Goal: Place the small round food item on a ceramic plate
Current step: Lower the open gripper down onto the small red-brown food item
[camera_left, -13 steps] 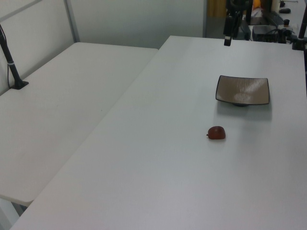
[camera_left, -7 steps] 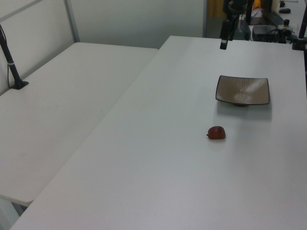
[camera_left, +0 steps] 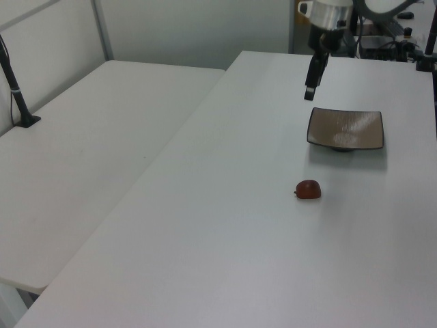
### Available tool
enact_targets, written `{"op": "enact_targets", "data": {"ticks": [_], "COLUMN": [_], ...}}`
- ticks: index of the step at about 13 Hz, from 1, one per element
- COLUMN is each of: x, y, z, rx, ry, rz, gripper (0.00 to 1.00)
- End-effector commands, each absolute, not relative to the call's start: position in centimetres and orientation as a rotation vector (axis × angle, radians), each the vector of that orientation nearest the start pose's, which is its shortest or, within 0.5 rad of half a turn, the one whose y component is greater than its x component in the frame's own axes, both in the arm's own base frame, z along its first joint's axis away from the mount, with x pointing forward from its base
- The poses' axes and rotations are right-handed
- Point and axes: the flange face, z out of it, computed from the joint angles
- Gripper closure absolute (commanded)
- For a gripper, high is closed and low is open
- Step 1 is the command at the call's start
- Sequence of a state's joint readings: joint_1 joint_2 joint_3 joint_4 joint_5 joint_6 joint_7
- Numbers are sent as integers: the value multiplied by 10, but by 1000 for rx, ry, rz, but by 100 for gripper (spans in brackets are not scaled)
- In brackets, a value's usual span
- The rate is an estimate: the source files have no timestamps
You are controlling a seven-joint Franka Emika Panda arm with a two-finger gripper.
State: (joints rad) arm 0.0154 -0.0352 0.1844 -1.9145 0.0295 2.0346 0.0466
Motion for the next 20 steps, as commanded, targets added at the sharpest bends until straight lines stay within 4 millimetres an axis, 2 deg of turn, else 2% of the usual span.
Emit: {"op": "enact_targets", "data": {"ticks": [1,2,4,7,10,11,13,15,16,17,18,19,20], "x": [552,553,549,552,553,550,549,546,545,546,547,548,549], "y": [141,156,170,198,207,218,225,230,232,233,231,231,231], "z": [495,486,462,415,379,360,328,308,304,303,304,306,308], "rx": [-3072,-3062,-3061,-3057,-3084,-3094,-3135,-3168,-3176,-3182,-3183,-3183,-3185], "ry": [-271,-309,-347,-394,-462,-527,-565,-580,-611,-629,-619,-613,-607], "rz": [-250,-250,-190,-122,-37,3,69,103,104,104,100,92,87], "gripper": [0,0,0,0,0,0,0,1,14,53,75,89,91]}}
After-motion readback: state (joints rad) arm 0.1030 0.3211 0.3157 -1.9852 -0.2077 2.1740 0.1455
